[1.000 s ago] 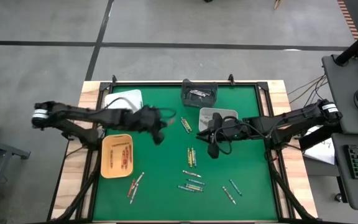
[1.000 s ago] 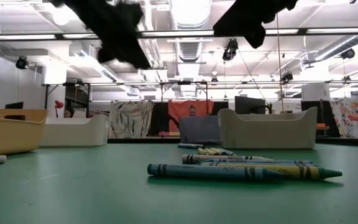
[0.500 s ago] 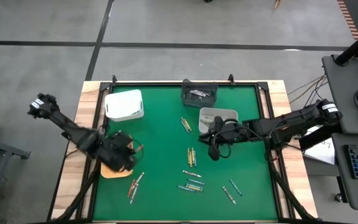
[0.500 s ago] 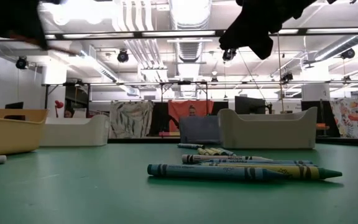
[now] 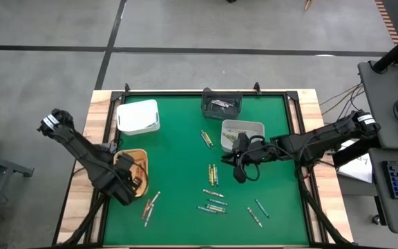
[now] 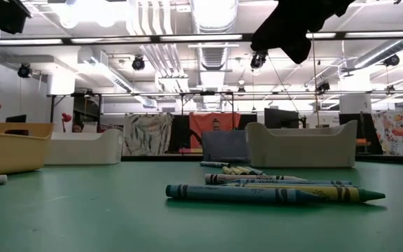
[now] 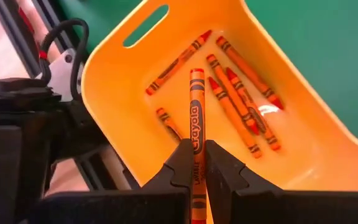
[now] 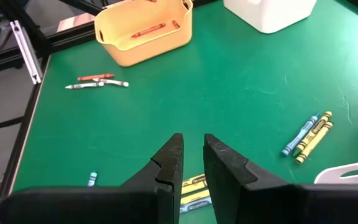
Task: Sort crayons
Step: Put the orange crayon into the orange bin, then put the blue crayon into the white bin
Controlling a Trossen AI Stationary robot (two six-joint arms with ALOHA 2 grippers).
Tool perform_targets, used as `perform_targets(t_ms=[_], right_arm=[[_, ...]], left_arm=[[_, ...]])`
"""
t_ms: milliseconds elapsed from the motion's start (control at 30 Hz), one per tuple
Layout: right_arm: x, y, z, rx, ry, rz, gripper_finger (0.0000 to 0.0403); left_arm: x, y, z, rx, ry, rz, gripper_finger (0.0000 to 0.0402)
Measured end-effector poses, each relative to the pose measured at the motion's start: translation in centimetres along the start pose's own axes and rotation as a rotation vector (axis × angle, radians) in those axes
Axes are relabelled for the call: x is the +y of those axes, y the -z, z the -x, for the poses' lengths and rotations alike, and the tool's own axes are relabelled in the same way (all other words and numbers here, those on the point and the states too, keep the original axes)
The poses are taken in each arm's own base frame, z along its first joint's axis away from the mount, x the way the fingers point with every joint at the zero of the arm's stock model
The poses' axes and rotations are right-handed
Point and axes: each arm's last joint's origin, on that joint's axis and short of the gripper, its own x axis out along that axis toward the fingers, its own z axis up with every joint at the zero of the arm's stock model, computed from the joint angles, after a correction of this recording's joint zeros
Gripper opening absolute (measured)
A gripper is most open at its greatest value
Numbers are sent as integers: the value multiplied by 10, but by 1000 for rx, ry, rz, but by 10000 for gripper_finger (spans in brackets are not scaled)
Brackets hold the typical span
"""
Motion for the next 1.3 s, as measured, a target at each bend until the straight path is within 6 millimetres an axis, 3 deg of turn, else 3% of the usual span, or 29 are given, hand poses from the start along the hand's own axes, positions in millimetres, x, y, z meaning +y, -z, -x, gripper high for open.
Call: perform_targets(t_ms=[333, 733, 967, 1100, 1300], right_arm=[[0, 0, 0, 1, -1, 2, 52], [0, 0, 0, 1, -2, -16, 52], [1, -3, 2, 0, 0, -156, 52], [-1, -17, 4, -41, 3, -193, 52], [-17, -39, 7, -84, 57, -229, 52]], left_arm=[[-13, 5, -16, -48, -190, -42, 20], [-15, 5, -17, -78, -196, -46, 60], [-33, -3, 6, -288, 18, -109, 59], [-46, -12, 25, -490, 135, -223, 50], [-55, -29, 42, -690, 151, -321, 37]])
